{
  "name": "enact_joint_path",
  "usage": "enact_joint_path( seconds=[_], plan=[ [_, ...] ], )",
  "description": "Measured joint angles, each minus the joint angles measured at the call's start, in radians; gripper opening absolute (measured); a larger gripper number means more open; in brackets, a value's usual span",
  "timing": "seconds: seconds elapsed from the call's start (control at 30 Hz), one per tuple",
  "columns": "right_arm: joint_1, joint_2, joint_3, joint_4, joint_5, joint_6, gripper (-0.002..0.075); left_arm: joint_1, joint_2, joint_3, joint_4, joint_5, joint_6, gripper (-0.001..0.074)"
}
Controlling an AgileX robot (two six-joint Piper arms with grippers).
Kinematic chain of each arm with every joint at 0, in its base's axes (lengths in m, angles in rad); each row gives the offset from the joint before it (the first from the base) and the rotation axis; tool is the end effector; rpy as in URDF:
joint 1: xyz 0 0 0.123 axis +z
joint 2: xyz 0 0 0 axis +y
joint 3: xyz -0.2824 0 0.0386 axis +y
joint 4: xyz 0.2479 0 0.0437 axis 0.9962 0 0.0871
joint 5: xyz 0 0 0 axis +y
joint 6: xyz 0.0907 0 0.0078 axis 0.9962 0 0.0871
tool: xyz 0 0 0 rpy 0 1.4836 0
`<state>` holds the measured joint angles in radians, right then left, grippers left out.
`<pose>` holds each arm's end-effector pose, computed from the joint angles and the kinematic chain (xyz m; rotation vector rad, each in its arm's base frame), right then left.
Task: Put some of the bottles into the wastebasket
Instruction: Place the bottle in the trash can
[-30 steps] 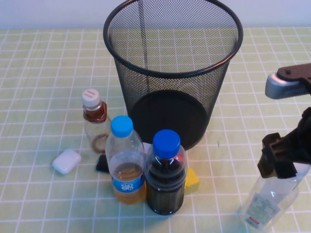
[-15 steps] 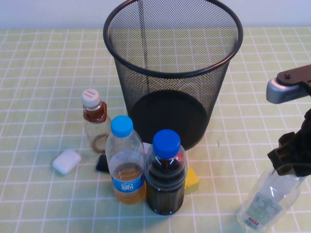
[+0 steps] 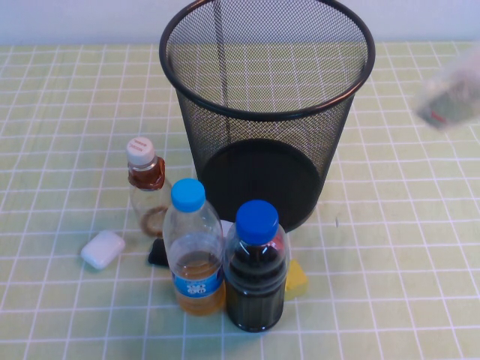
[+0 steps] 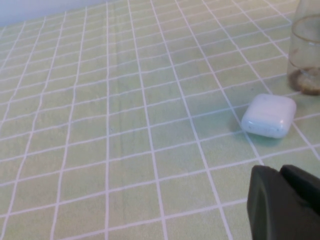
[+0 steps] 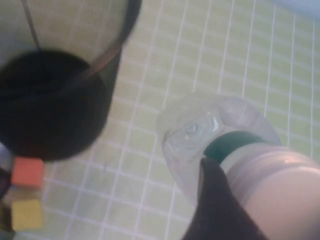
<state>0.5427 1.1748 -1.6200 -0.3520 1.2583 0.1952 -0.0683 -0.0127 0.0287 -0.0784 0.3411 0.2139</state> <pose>0.1840 0.0761 0.4887 -0.3387 2.2058 -0.0416 0.0531 -0.0060 0.1734 0.2095 1.8277 0.0261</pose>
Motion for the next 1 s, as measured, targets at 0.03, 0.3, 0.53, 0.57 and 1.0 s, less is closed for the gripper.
enact_joint_path(
  seconds=[0.03,0.3,0.53,0.57,1.0],
  plan=[
    [0.000,0.000,-0.041,0.017,0.000,-0.024,0.0345,0.000,0.000,0.000,0.000,-0.003,0.000,0.0001],
    [0.000,0.084,-0.316,0.278,0.000,-0.207,0.0345,0.000,0.000,0.000,0.000,-0.046,0.000,0.0001],
    [0.002,0.277,-0.342,0.409,-0.055,-0.289,0.0345,0.000,0.000,0.000,0.000,-0.105,0.000,0.0001],
    [0.002,0.308,-0.342,0.409,-0.073,-0.293,0.0345,0.000,0.000,0.000,0.000,-0.118,0.000,0.0001],
    [0.002,0.633,-0.340,0.403,-0.195,-0.333,0.0346,0.000,0.000,0.000,0.000,-0.292,-0.155,0.0001]
  ],
)
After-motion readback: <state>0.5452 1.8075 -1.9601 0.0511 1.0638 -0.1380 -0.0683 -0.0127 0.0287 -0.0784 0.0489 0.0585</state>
